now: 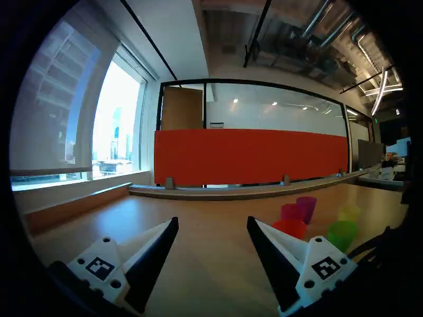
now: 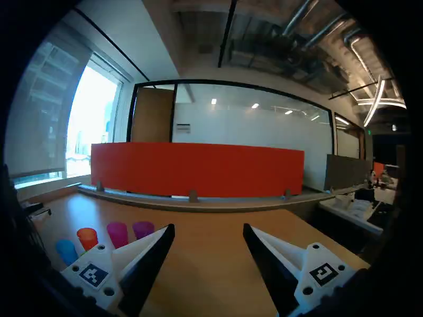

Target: Pour water

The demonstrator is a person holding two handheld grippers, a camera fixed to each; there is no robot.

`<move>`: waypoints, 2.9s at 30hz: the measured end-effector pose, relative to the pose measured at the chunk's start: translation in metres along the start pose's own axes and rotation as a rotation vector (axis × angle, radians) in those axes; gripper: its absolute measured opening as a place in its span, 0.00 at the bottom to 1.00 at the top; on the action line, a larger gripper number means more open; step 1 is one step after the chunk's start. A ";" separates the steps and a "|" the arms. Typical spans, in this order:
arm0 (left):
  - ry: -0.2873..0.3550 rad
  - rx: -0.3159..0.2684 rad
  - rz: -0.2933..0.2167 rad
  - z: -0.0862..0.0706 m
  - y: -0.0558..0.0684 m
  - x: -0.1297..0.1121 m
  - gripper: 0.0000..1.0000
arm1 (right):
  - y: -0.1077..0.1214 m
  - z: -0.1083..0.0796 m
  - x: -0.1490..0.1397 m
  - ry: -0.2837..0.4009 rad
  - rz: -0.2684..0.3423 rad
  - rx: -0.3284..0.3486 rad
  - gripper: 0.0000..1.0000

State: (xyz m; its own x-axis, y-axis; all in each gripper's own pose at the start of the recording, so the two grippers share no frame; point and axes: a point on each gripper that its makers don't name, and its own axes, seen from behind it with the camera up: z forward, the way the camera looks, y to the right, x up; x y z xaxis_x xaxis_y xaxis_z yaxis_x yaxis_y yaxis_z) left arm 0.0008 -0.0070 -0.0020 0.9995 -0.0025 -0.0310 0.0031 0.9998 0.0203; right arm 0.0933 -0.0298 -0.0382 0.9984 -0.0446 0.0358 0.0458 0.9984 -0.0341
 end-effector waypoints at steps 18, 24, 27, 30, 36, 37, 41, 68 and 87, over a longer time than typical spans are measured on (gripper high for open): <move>-0.030 0.014 0.003 0.004 -0.003 -0.006 0.96 | 0.004 -0.002 0.004 0.007 0.000 -0.001 1.00; -0.030 0.014 0.004 0.004 -0.003 -0.006 0.96 | 0.007 -0.005 0.004 0.017 -0.006 -0.002 1.00; -0.030 0.014 0.003 0.004 -0.003 -0.007 0.96 | 0.007 -0.006 0.002 0.024 -0.008 0.002 1.00; -0.030 0.014 0.003 0.005 -0.003 -0.007 0.96 | 0.007 -0.006 -0.001 0.034 -0.011 0.005 1.00; -0.031 0.014 0.004 0.004 -0.003 -0.007 0.96 | 0.011 -0.003 -0.007 0.054 -0.011 0.006 1.00; -0.031 0.014 0.004 0.004 -0.003 -0.007 0.96 | 0.010 -0.002 -0.008 0.057 -0.006 0.012 1.00; -0.031 0.014 0.003 0.004 -0.003 -0.006 0.96 | 0.008 0.000 -0.013 0.070 0.018 0.029 1.00; -0.031 0.014 0.003 0.004 -0.002 -0.007 0.96 | -0.003 0.039 -0.058 0.090 0.025 0.039 1.00; -0.030 0.014 0.003 0.004 -0.002 -0.006 0.96 | 0.018 0.043 -0.082 0.056 0.050 0.031 1.00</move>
State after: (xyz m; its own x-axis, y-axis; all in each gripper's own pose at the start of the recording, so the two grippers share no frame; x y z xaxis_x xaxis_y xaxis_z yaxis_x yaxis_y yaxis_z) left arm -0.0054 -0.0091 0.0026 1.0000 0.0000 -0.0004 0.0000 0.9994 0.0343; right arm 0.0108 -0.0068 0.0012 0.9998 0.0047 -0.0208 -0.0048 1.0000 -0.0033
